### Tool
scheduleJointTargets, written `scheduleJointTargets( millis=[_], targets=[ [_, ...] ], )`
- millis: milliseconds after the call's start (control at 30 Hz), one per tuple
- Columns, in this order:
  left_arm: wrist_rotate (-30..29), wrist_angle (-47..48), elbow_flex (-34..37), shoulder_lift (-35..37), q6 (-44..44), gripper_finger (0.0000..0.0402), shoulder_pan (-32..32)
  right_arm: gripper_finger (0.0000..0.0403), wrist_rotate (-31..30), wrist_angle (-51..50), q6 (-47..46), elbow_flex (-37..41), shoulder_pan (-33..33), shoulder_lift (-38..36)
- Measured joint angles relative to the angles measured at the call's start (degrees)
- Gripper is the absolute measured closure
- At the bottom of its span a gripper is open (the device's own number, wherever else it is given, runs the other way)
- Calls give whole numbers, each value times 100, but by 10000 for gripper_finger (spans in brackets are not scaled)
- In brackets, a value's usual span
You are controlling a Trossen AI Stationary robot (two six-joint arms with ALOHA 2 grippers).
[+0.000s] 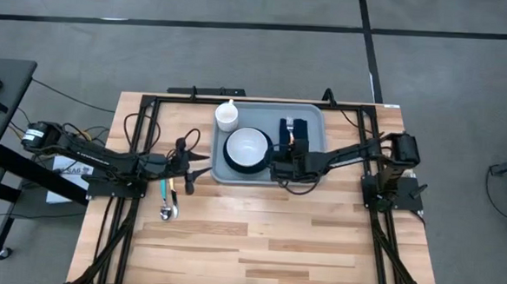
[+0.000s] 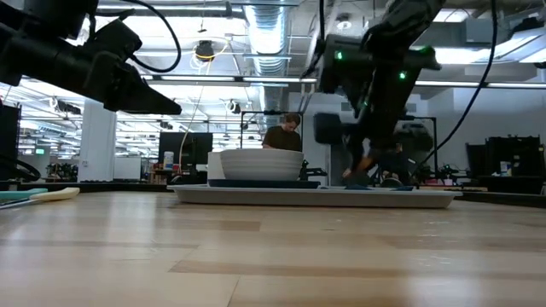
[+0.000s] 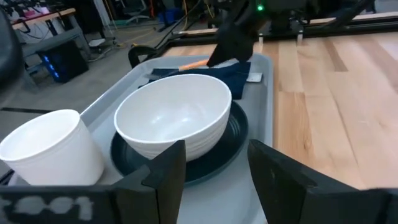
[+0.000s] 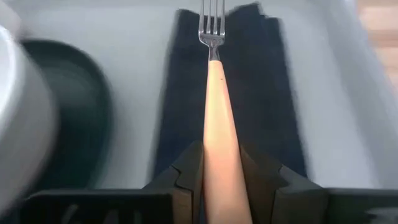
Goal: Set up tray
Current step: Put the orange fork on top of the dark blue table napkin on the gray table tray
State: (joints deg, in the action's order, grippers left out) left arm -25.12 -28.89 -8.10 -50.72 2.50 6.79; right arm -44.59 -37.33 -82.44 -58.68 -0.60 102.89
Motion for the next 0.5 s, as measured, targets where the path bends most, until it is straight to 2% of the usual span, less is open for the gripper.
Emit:
scheduleJointTargets(
  millis=[167, 500],
  targets=[
    [239, 95, -2, 0, 2, 237, 0, 336, -31, 90, -50, 7, 0, 179],
    [236, 147, -2, 2, 22, 237, 0, 336, 71, 83, -157, -12, 0, 337]
  ],
)
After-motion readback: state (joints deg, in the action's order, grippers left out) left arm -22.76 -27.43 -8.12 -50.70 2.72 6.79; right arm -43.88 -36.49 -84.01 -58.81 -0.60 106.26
